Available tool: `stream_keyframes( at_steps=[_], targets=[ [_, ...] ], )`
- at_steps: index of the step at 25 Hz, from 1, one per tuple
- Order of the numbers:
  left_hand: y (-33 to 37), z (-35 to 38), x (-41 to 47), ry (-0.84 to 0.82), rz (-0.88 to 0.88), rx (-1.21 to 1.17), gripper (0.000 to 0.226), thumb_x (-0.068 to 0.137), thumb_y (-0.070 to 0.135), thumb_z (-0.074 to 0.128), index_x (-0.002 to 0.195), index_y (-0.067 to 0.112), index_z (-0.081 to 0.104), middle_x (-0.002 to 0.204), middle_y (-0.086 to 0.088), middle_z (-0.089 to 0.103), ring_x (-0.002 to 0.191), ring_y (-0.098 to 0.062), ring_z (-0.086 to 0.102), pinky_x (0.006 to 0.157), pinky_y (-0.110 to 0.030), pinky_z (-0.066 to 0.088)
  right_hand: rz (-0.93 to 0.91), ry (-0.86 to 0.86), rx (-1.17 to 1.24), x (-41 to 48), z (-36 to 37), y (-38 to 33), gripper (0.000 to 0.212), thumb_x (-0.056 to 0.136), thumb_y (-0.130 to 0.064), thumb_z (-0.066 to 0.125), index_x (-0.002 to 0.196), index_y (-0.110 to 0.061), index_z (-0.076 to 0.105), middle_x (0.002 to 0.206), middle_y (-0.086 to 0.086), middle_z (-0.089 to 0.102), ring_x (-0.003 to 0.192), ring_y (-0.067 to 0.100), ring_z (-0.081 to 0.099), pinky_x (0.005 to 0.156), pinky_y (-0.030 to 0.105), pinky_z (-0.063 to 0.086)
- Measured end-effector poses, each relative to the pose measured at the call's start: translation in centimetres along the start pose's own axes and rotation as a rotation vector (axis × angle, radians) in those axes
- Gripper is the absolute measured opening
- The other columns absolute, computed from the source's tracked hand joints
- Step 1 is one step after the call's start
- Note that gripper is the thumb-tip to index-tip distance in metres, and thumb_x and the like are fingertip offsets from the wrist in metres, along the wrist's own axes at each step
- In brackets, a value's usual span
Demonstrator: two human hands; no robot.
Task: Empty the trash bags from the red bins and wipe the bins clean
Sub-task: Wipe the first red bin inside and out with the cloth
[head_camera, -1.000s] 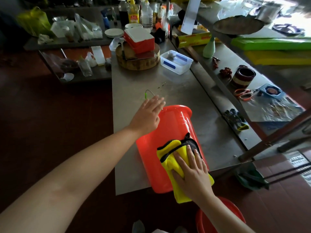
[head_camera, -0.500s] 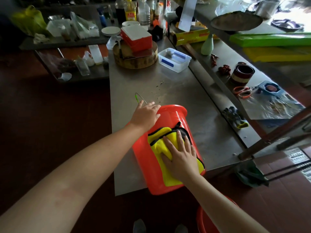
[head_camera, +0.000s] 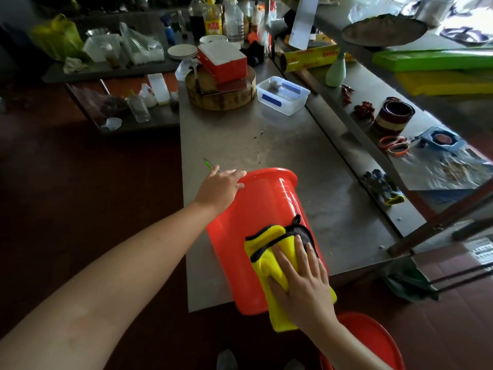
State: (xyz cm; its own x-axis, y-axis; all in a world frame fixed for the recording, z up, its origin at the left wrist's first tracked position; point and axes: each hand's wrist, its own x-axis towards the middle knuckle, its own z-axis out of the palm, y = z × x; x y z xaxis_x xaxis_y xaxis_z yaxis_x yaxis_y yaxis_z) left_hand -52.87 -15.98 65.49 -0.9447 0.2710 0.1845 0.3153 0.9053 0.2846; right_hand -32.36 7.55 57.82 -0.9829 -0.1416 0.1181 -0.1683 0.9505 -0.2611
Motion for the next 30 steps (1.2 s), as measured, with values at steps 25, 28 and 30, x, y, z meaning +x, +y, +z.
stream_keyframes(
  at_steps=[25,28,30],
  targets=[
    [-4.4,-3.5,-4.3,-0.175,-0.097,-0.093,0.035,0.098,0.014,0.047,0.133,0.016,0.049,0.12,-0.009,0.069,0.112,-0.028,0.063,0.116,-0.05,0.029,-0.087,-0.013,0.03,3.4,-0.2,-3.1,0.062,0.096,-0.076,0.023,0.153,-0.051,0.028,0.168,0.002,0.016,0.154,0.032,0.016,0.116,0.053,0.03],
    [-1.7,-3.7,-1.0,-0.158,-0.025,-0.09,0.042,0.101,0.02,0.048,0.142,0.013,0.05,0.142,-0.01,0.057,0.128,-0.031,0.055,0.107,-0.042,0.041,-0.112,-0.045,0.016,3.1,-0.5,-4.7,0.063,0.096,-0.077,0.022,0.153,-0.051,0.029,0.168,0.004,0.015,0.154,0.035,0.014,0.116,0.055,0.028],
    [0.5,-3.1,1.0,-0.209,0.029,-0.076,0.043,0.103,0.022,0.049,0.145,0.011,0.05,0.143,-0.011,0.055,0.129,-0.032,0.053,0.105,-0.041,0.043,-0.129,-0.045,0.0,2.9,-0.3,-5.7,0.062,0.096,-0.076,0.024,0.153,-0.051,0.029,0.168,0.004,0.015,0.154,0.037,0.014,0.116,0.058,0.03]
  ],
)
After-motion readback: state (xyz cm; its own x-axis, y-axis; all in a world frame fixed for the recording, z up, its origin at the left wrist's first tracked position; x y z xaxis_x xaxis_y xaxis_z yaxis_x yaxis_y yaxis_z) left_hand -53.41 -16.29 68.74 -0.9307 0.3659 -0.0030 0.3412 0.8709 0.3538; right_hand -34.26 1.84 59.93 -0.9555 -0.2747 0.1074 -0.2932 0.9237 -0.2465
